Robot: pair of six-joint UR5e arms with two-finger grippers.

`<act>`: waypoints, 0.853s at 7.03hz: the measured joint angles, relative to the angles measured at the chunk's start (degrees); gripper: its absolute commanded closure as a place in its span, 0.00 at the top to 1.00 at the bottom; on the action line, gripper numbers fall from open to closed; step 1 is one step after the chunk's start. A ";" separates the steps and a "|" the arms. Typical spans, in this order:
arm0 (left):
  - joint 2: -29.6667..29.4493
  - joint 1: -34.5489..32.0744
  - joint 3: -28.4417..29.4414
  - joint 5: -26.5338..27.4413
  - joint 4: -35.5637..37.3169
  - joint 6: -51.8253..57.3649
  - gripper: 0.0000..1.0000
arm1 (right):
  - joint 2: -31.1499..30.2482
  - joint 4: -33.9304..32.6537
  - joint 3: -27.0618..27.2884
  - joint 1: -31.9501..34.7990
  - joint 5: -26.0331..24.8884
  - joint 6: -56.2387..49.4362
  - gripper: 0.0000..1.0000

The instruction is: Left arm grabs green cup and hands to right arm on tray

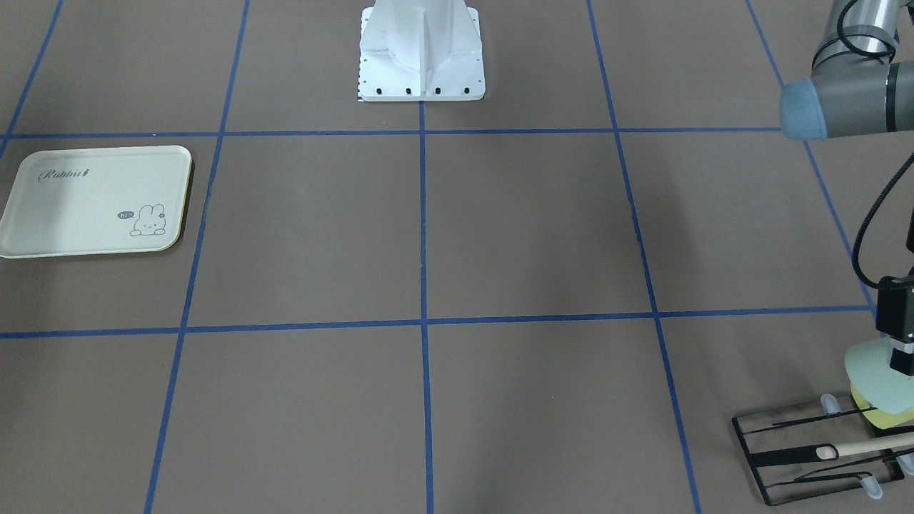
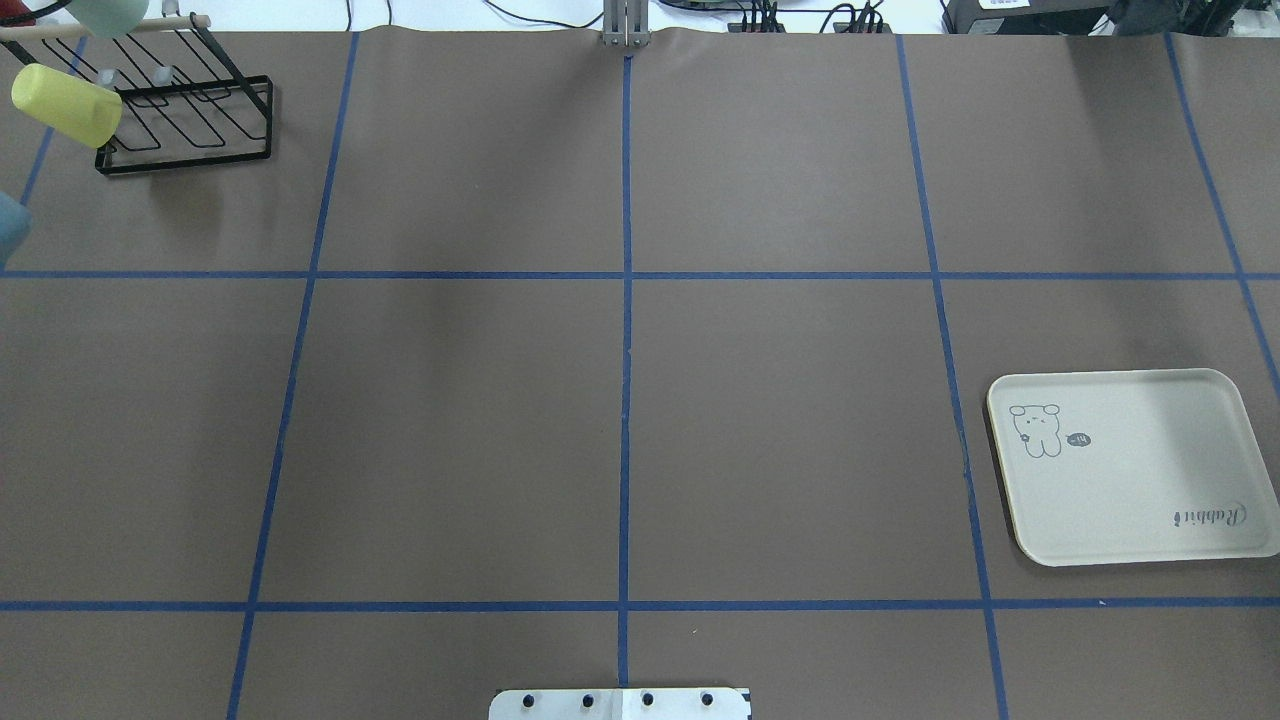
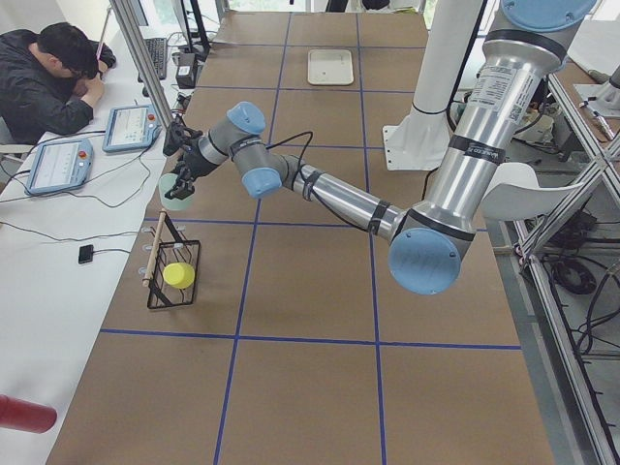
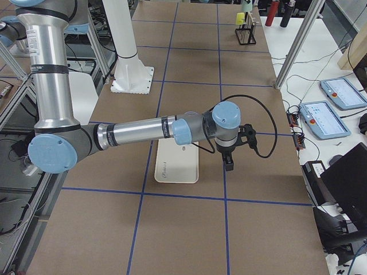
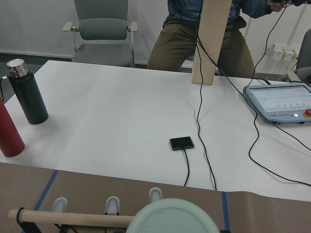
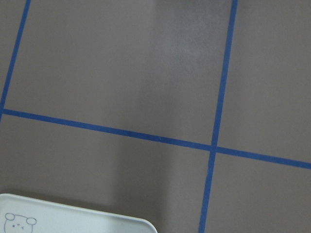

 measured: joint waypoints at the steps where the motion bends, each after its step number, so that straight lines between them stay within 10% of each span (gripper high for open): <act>1: -0.65 0.49 -0.07 -0.10 -0.09 -4.63 0.37 | 1.90 2.70 -0.18 -1.80 -0.43 4.68 0.99; 6: -3.43 8.69 -3.82 -4.74 -3.52 -35.76 0.34 | 8.11 25.14 -0.58 -12.14 -0.74 39.62 0.99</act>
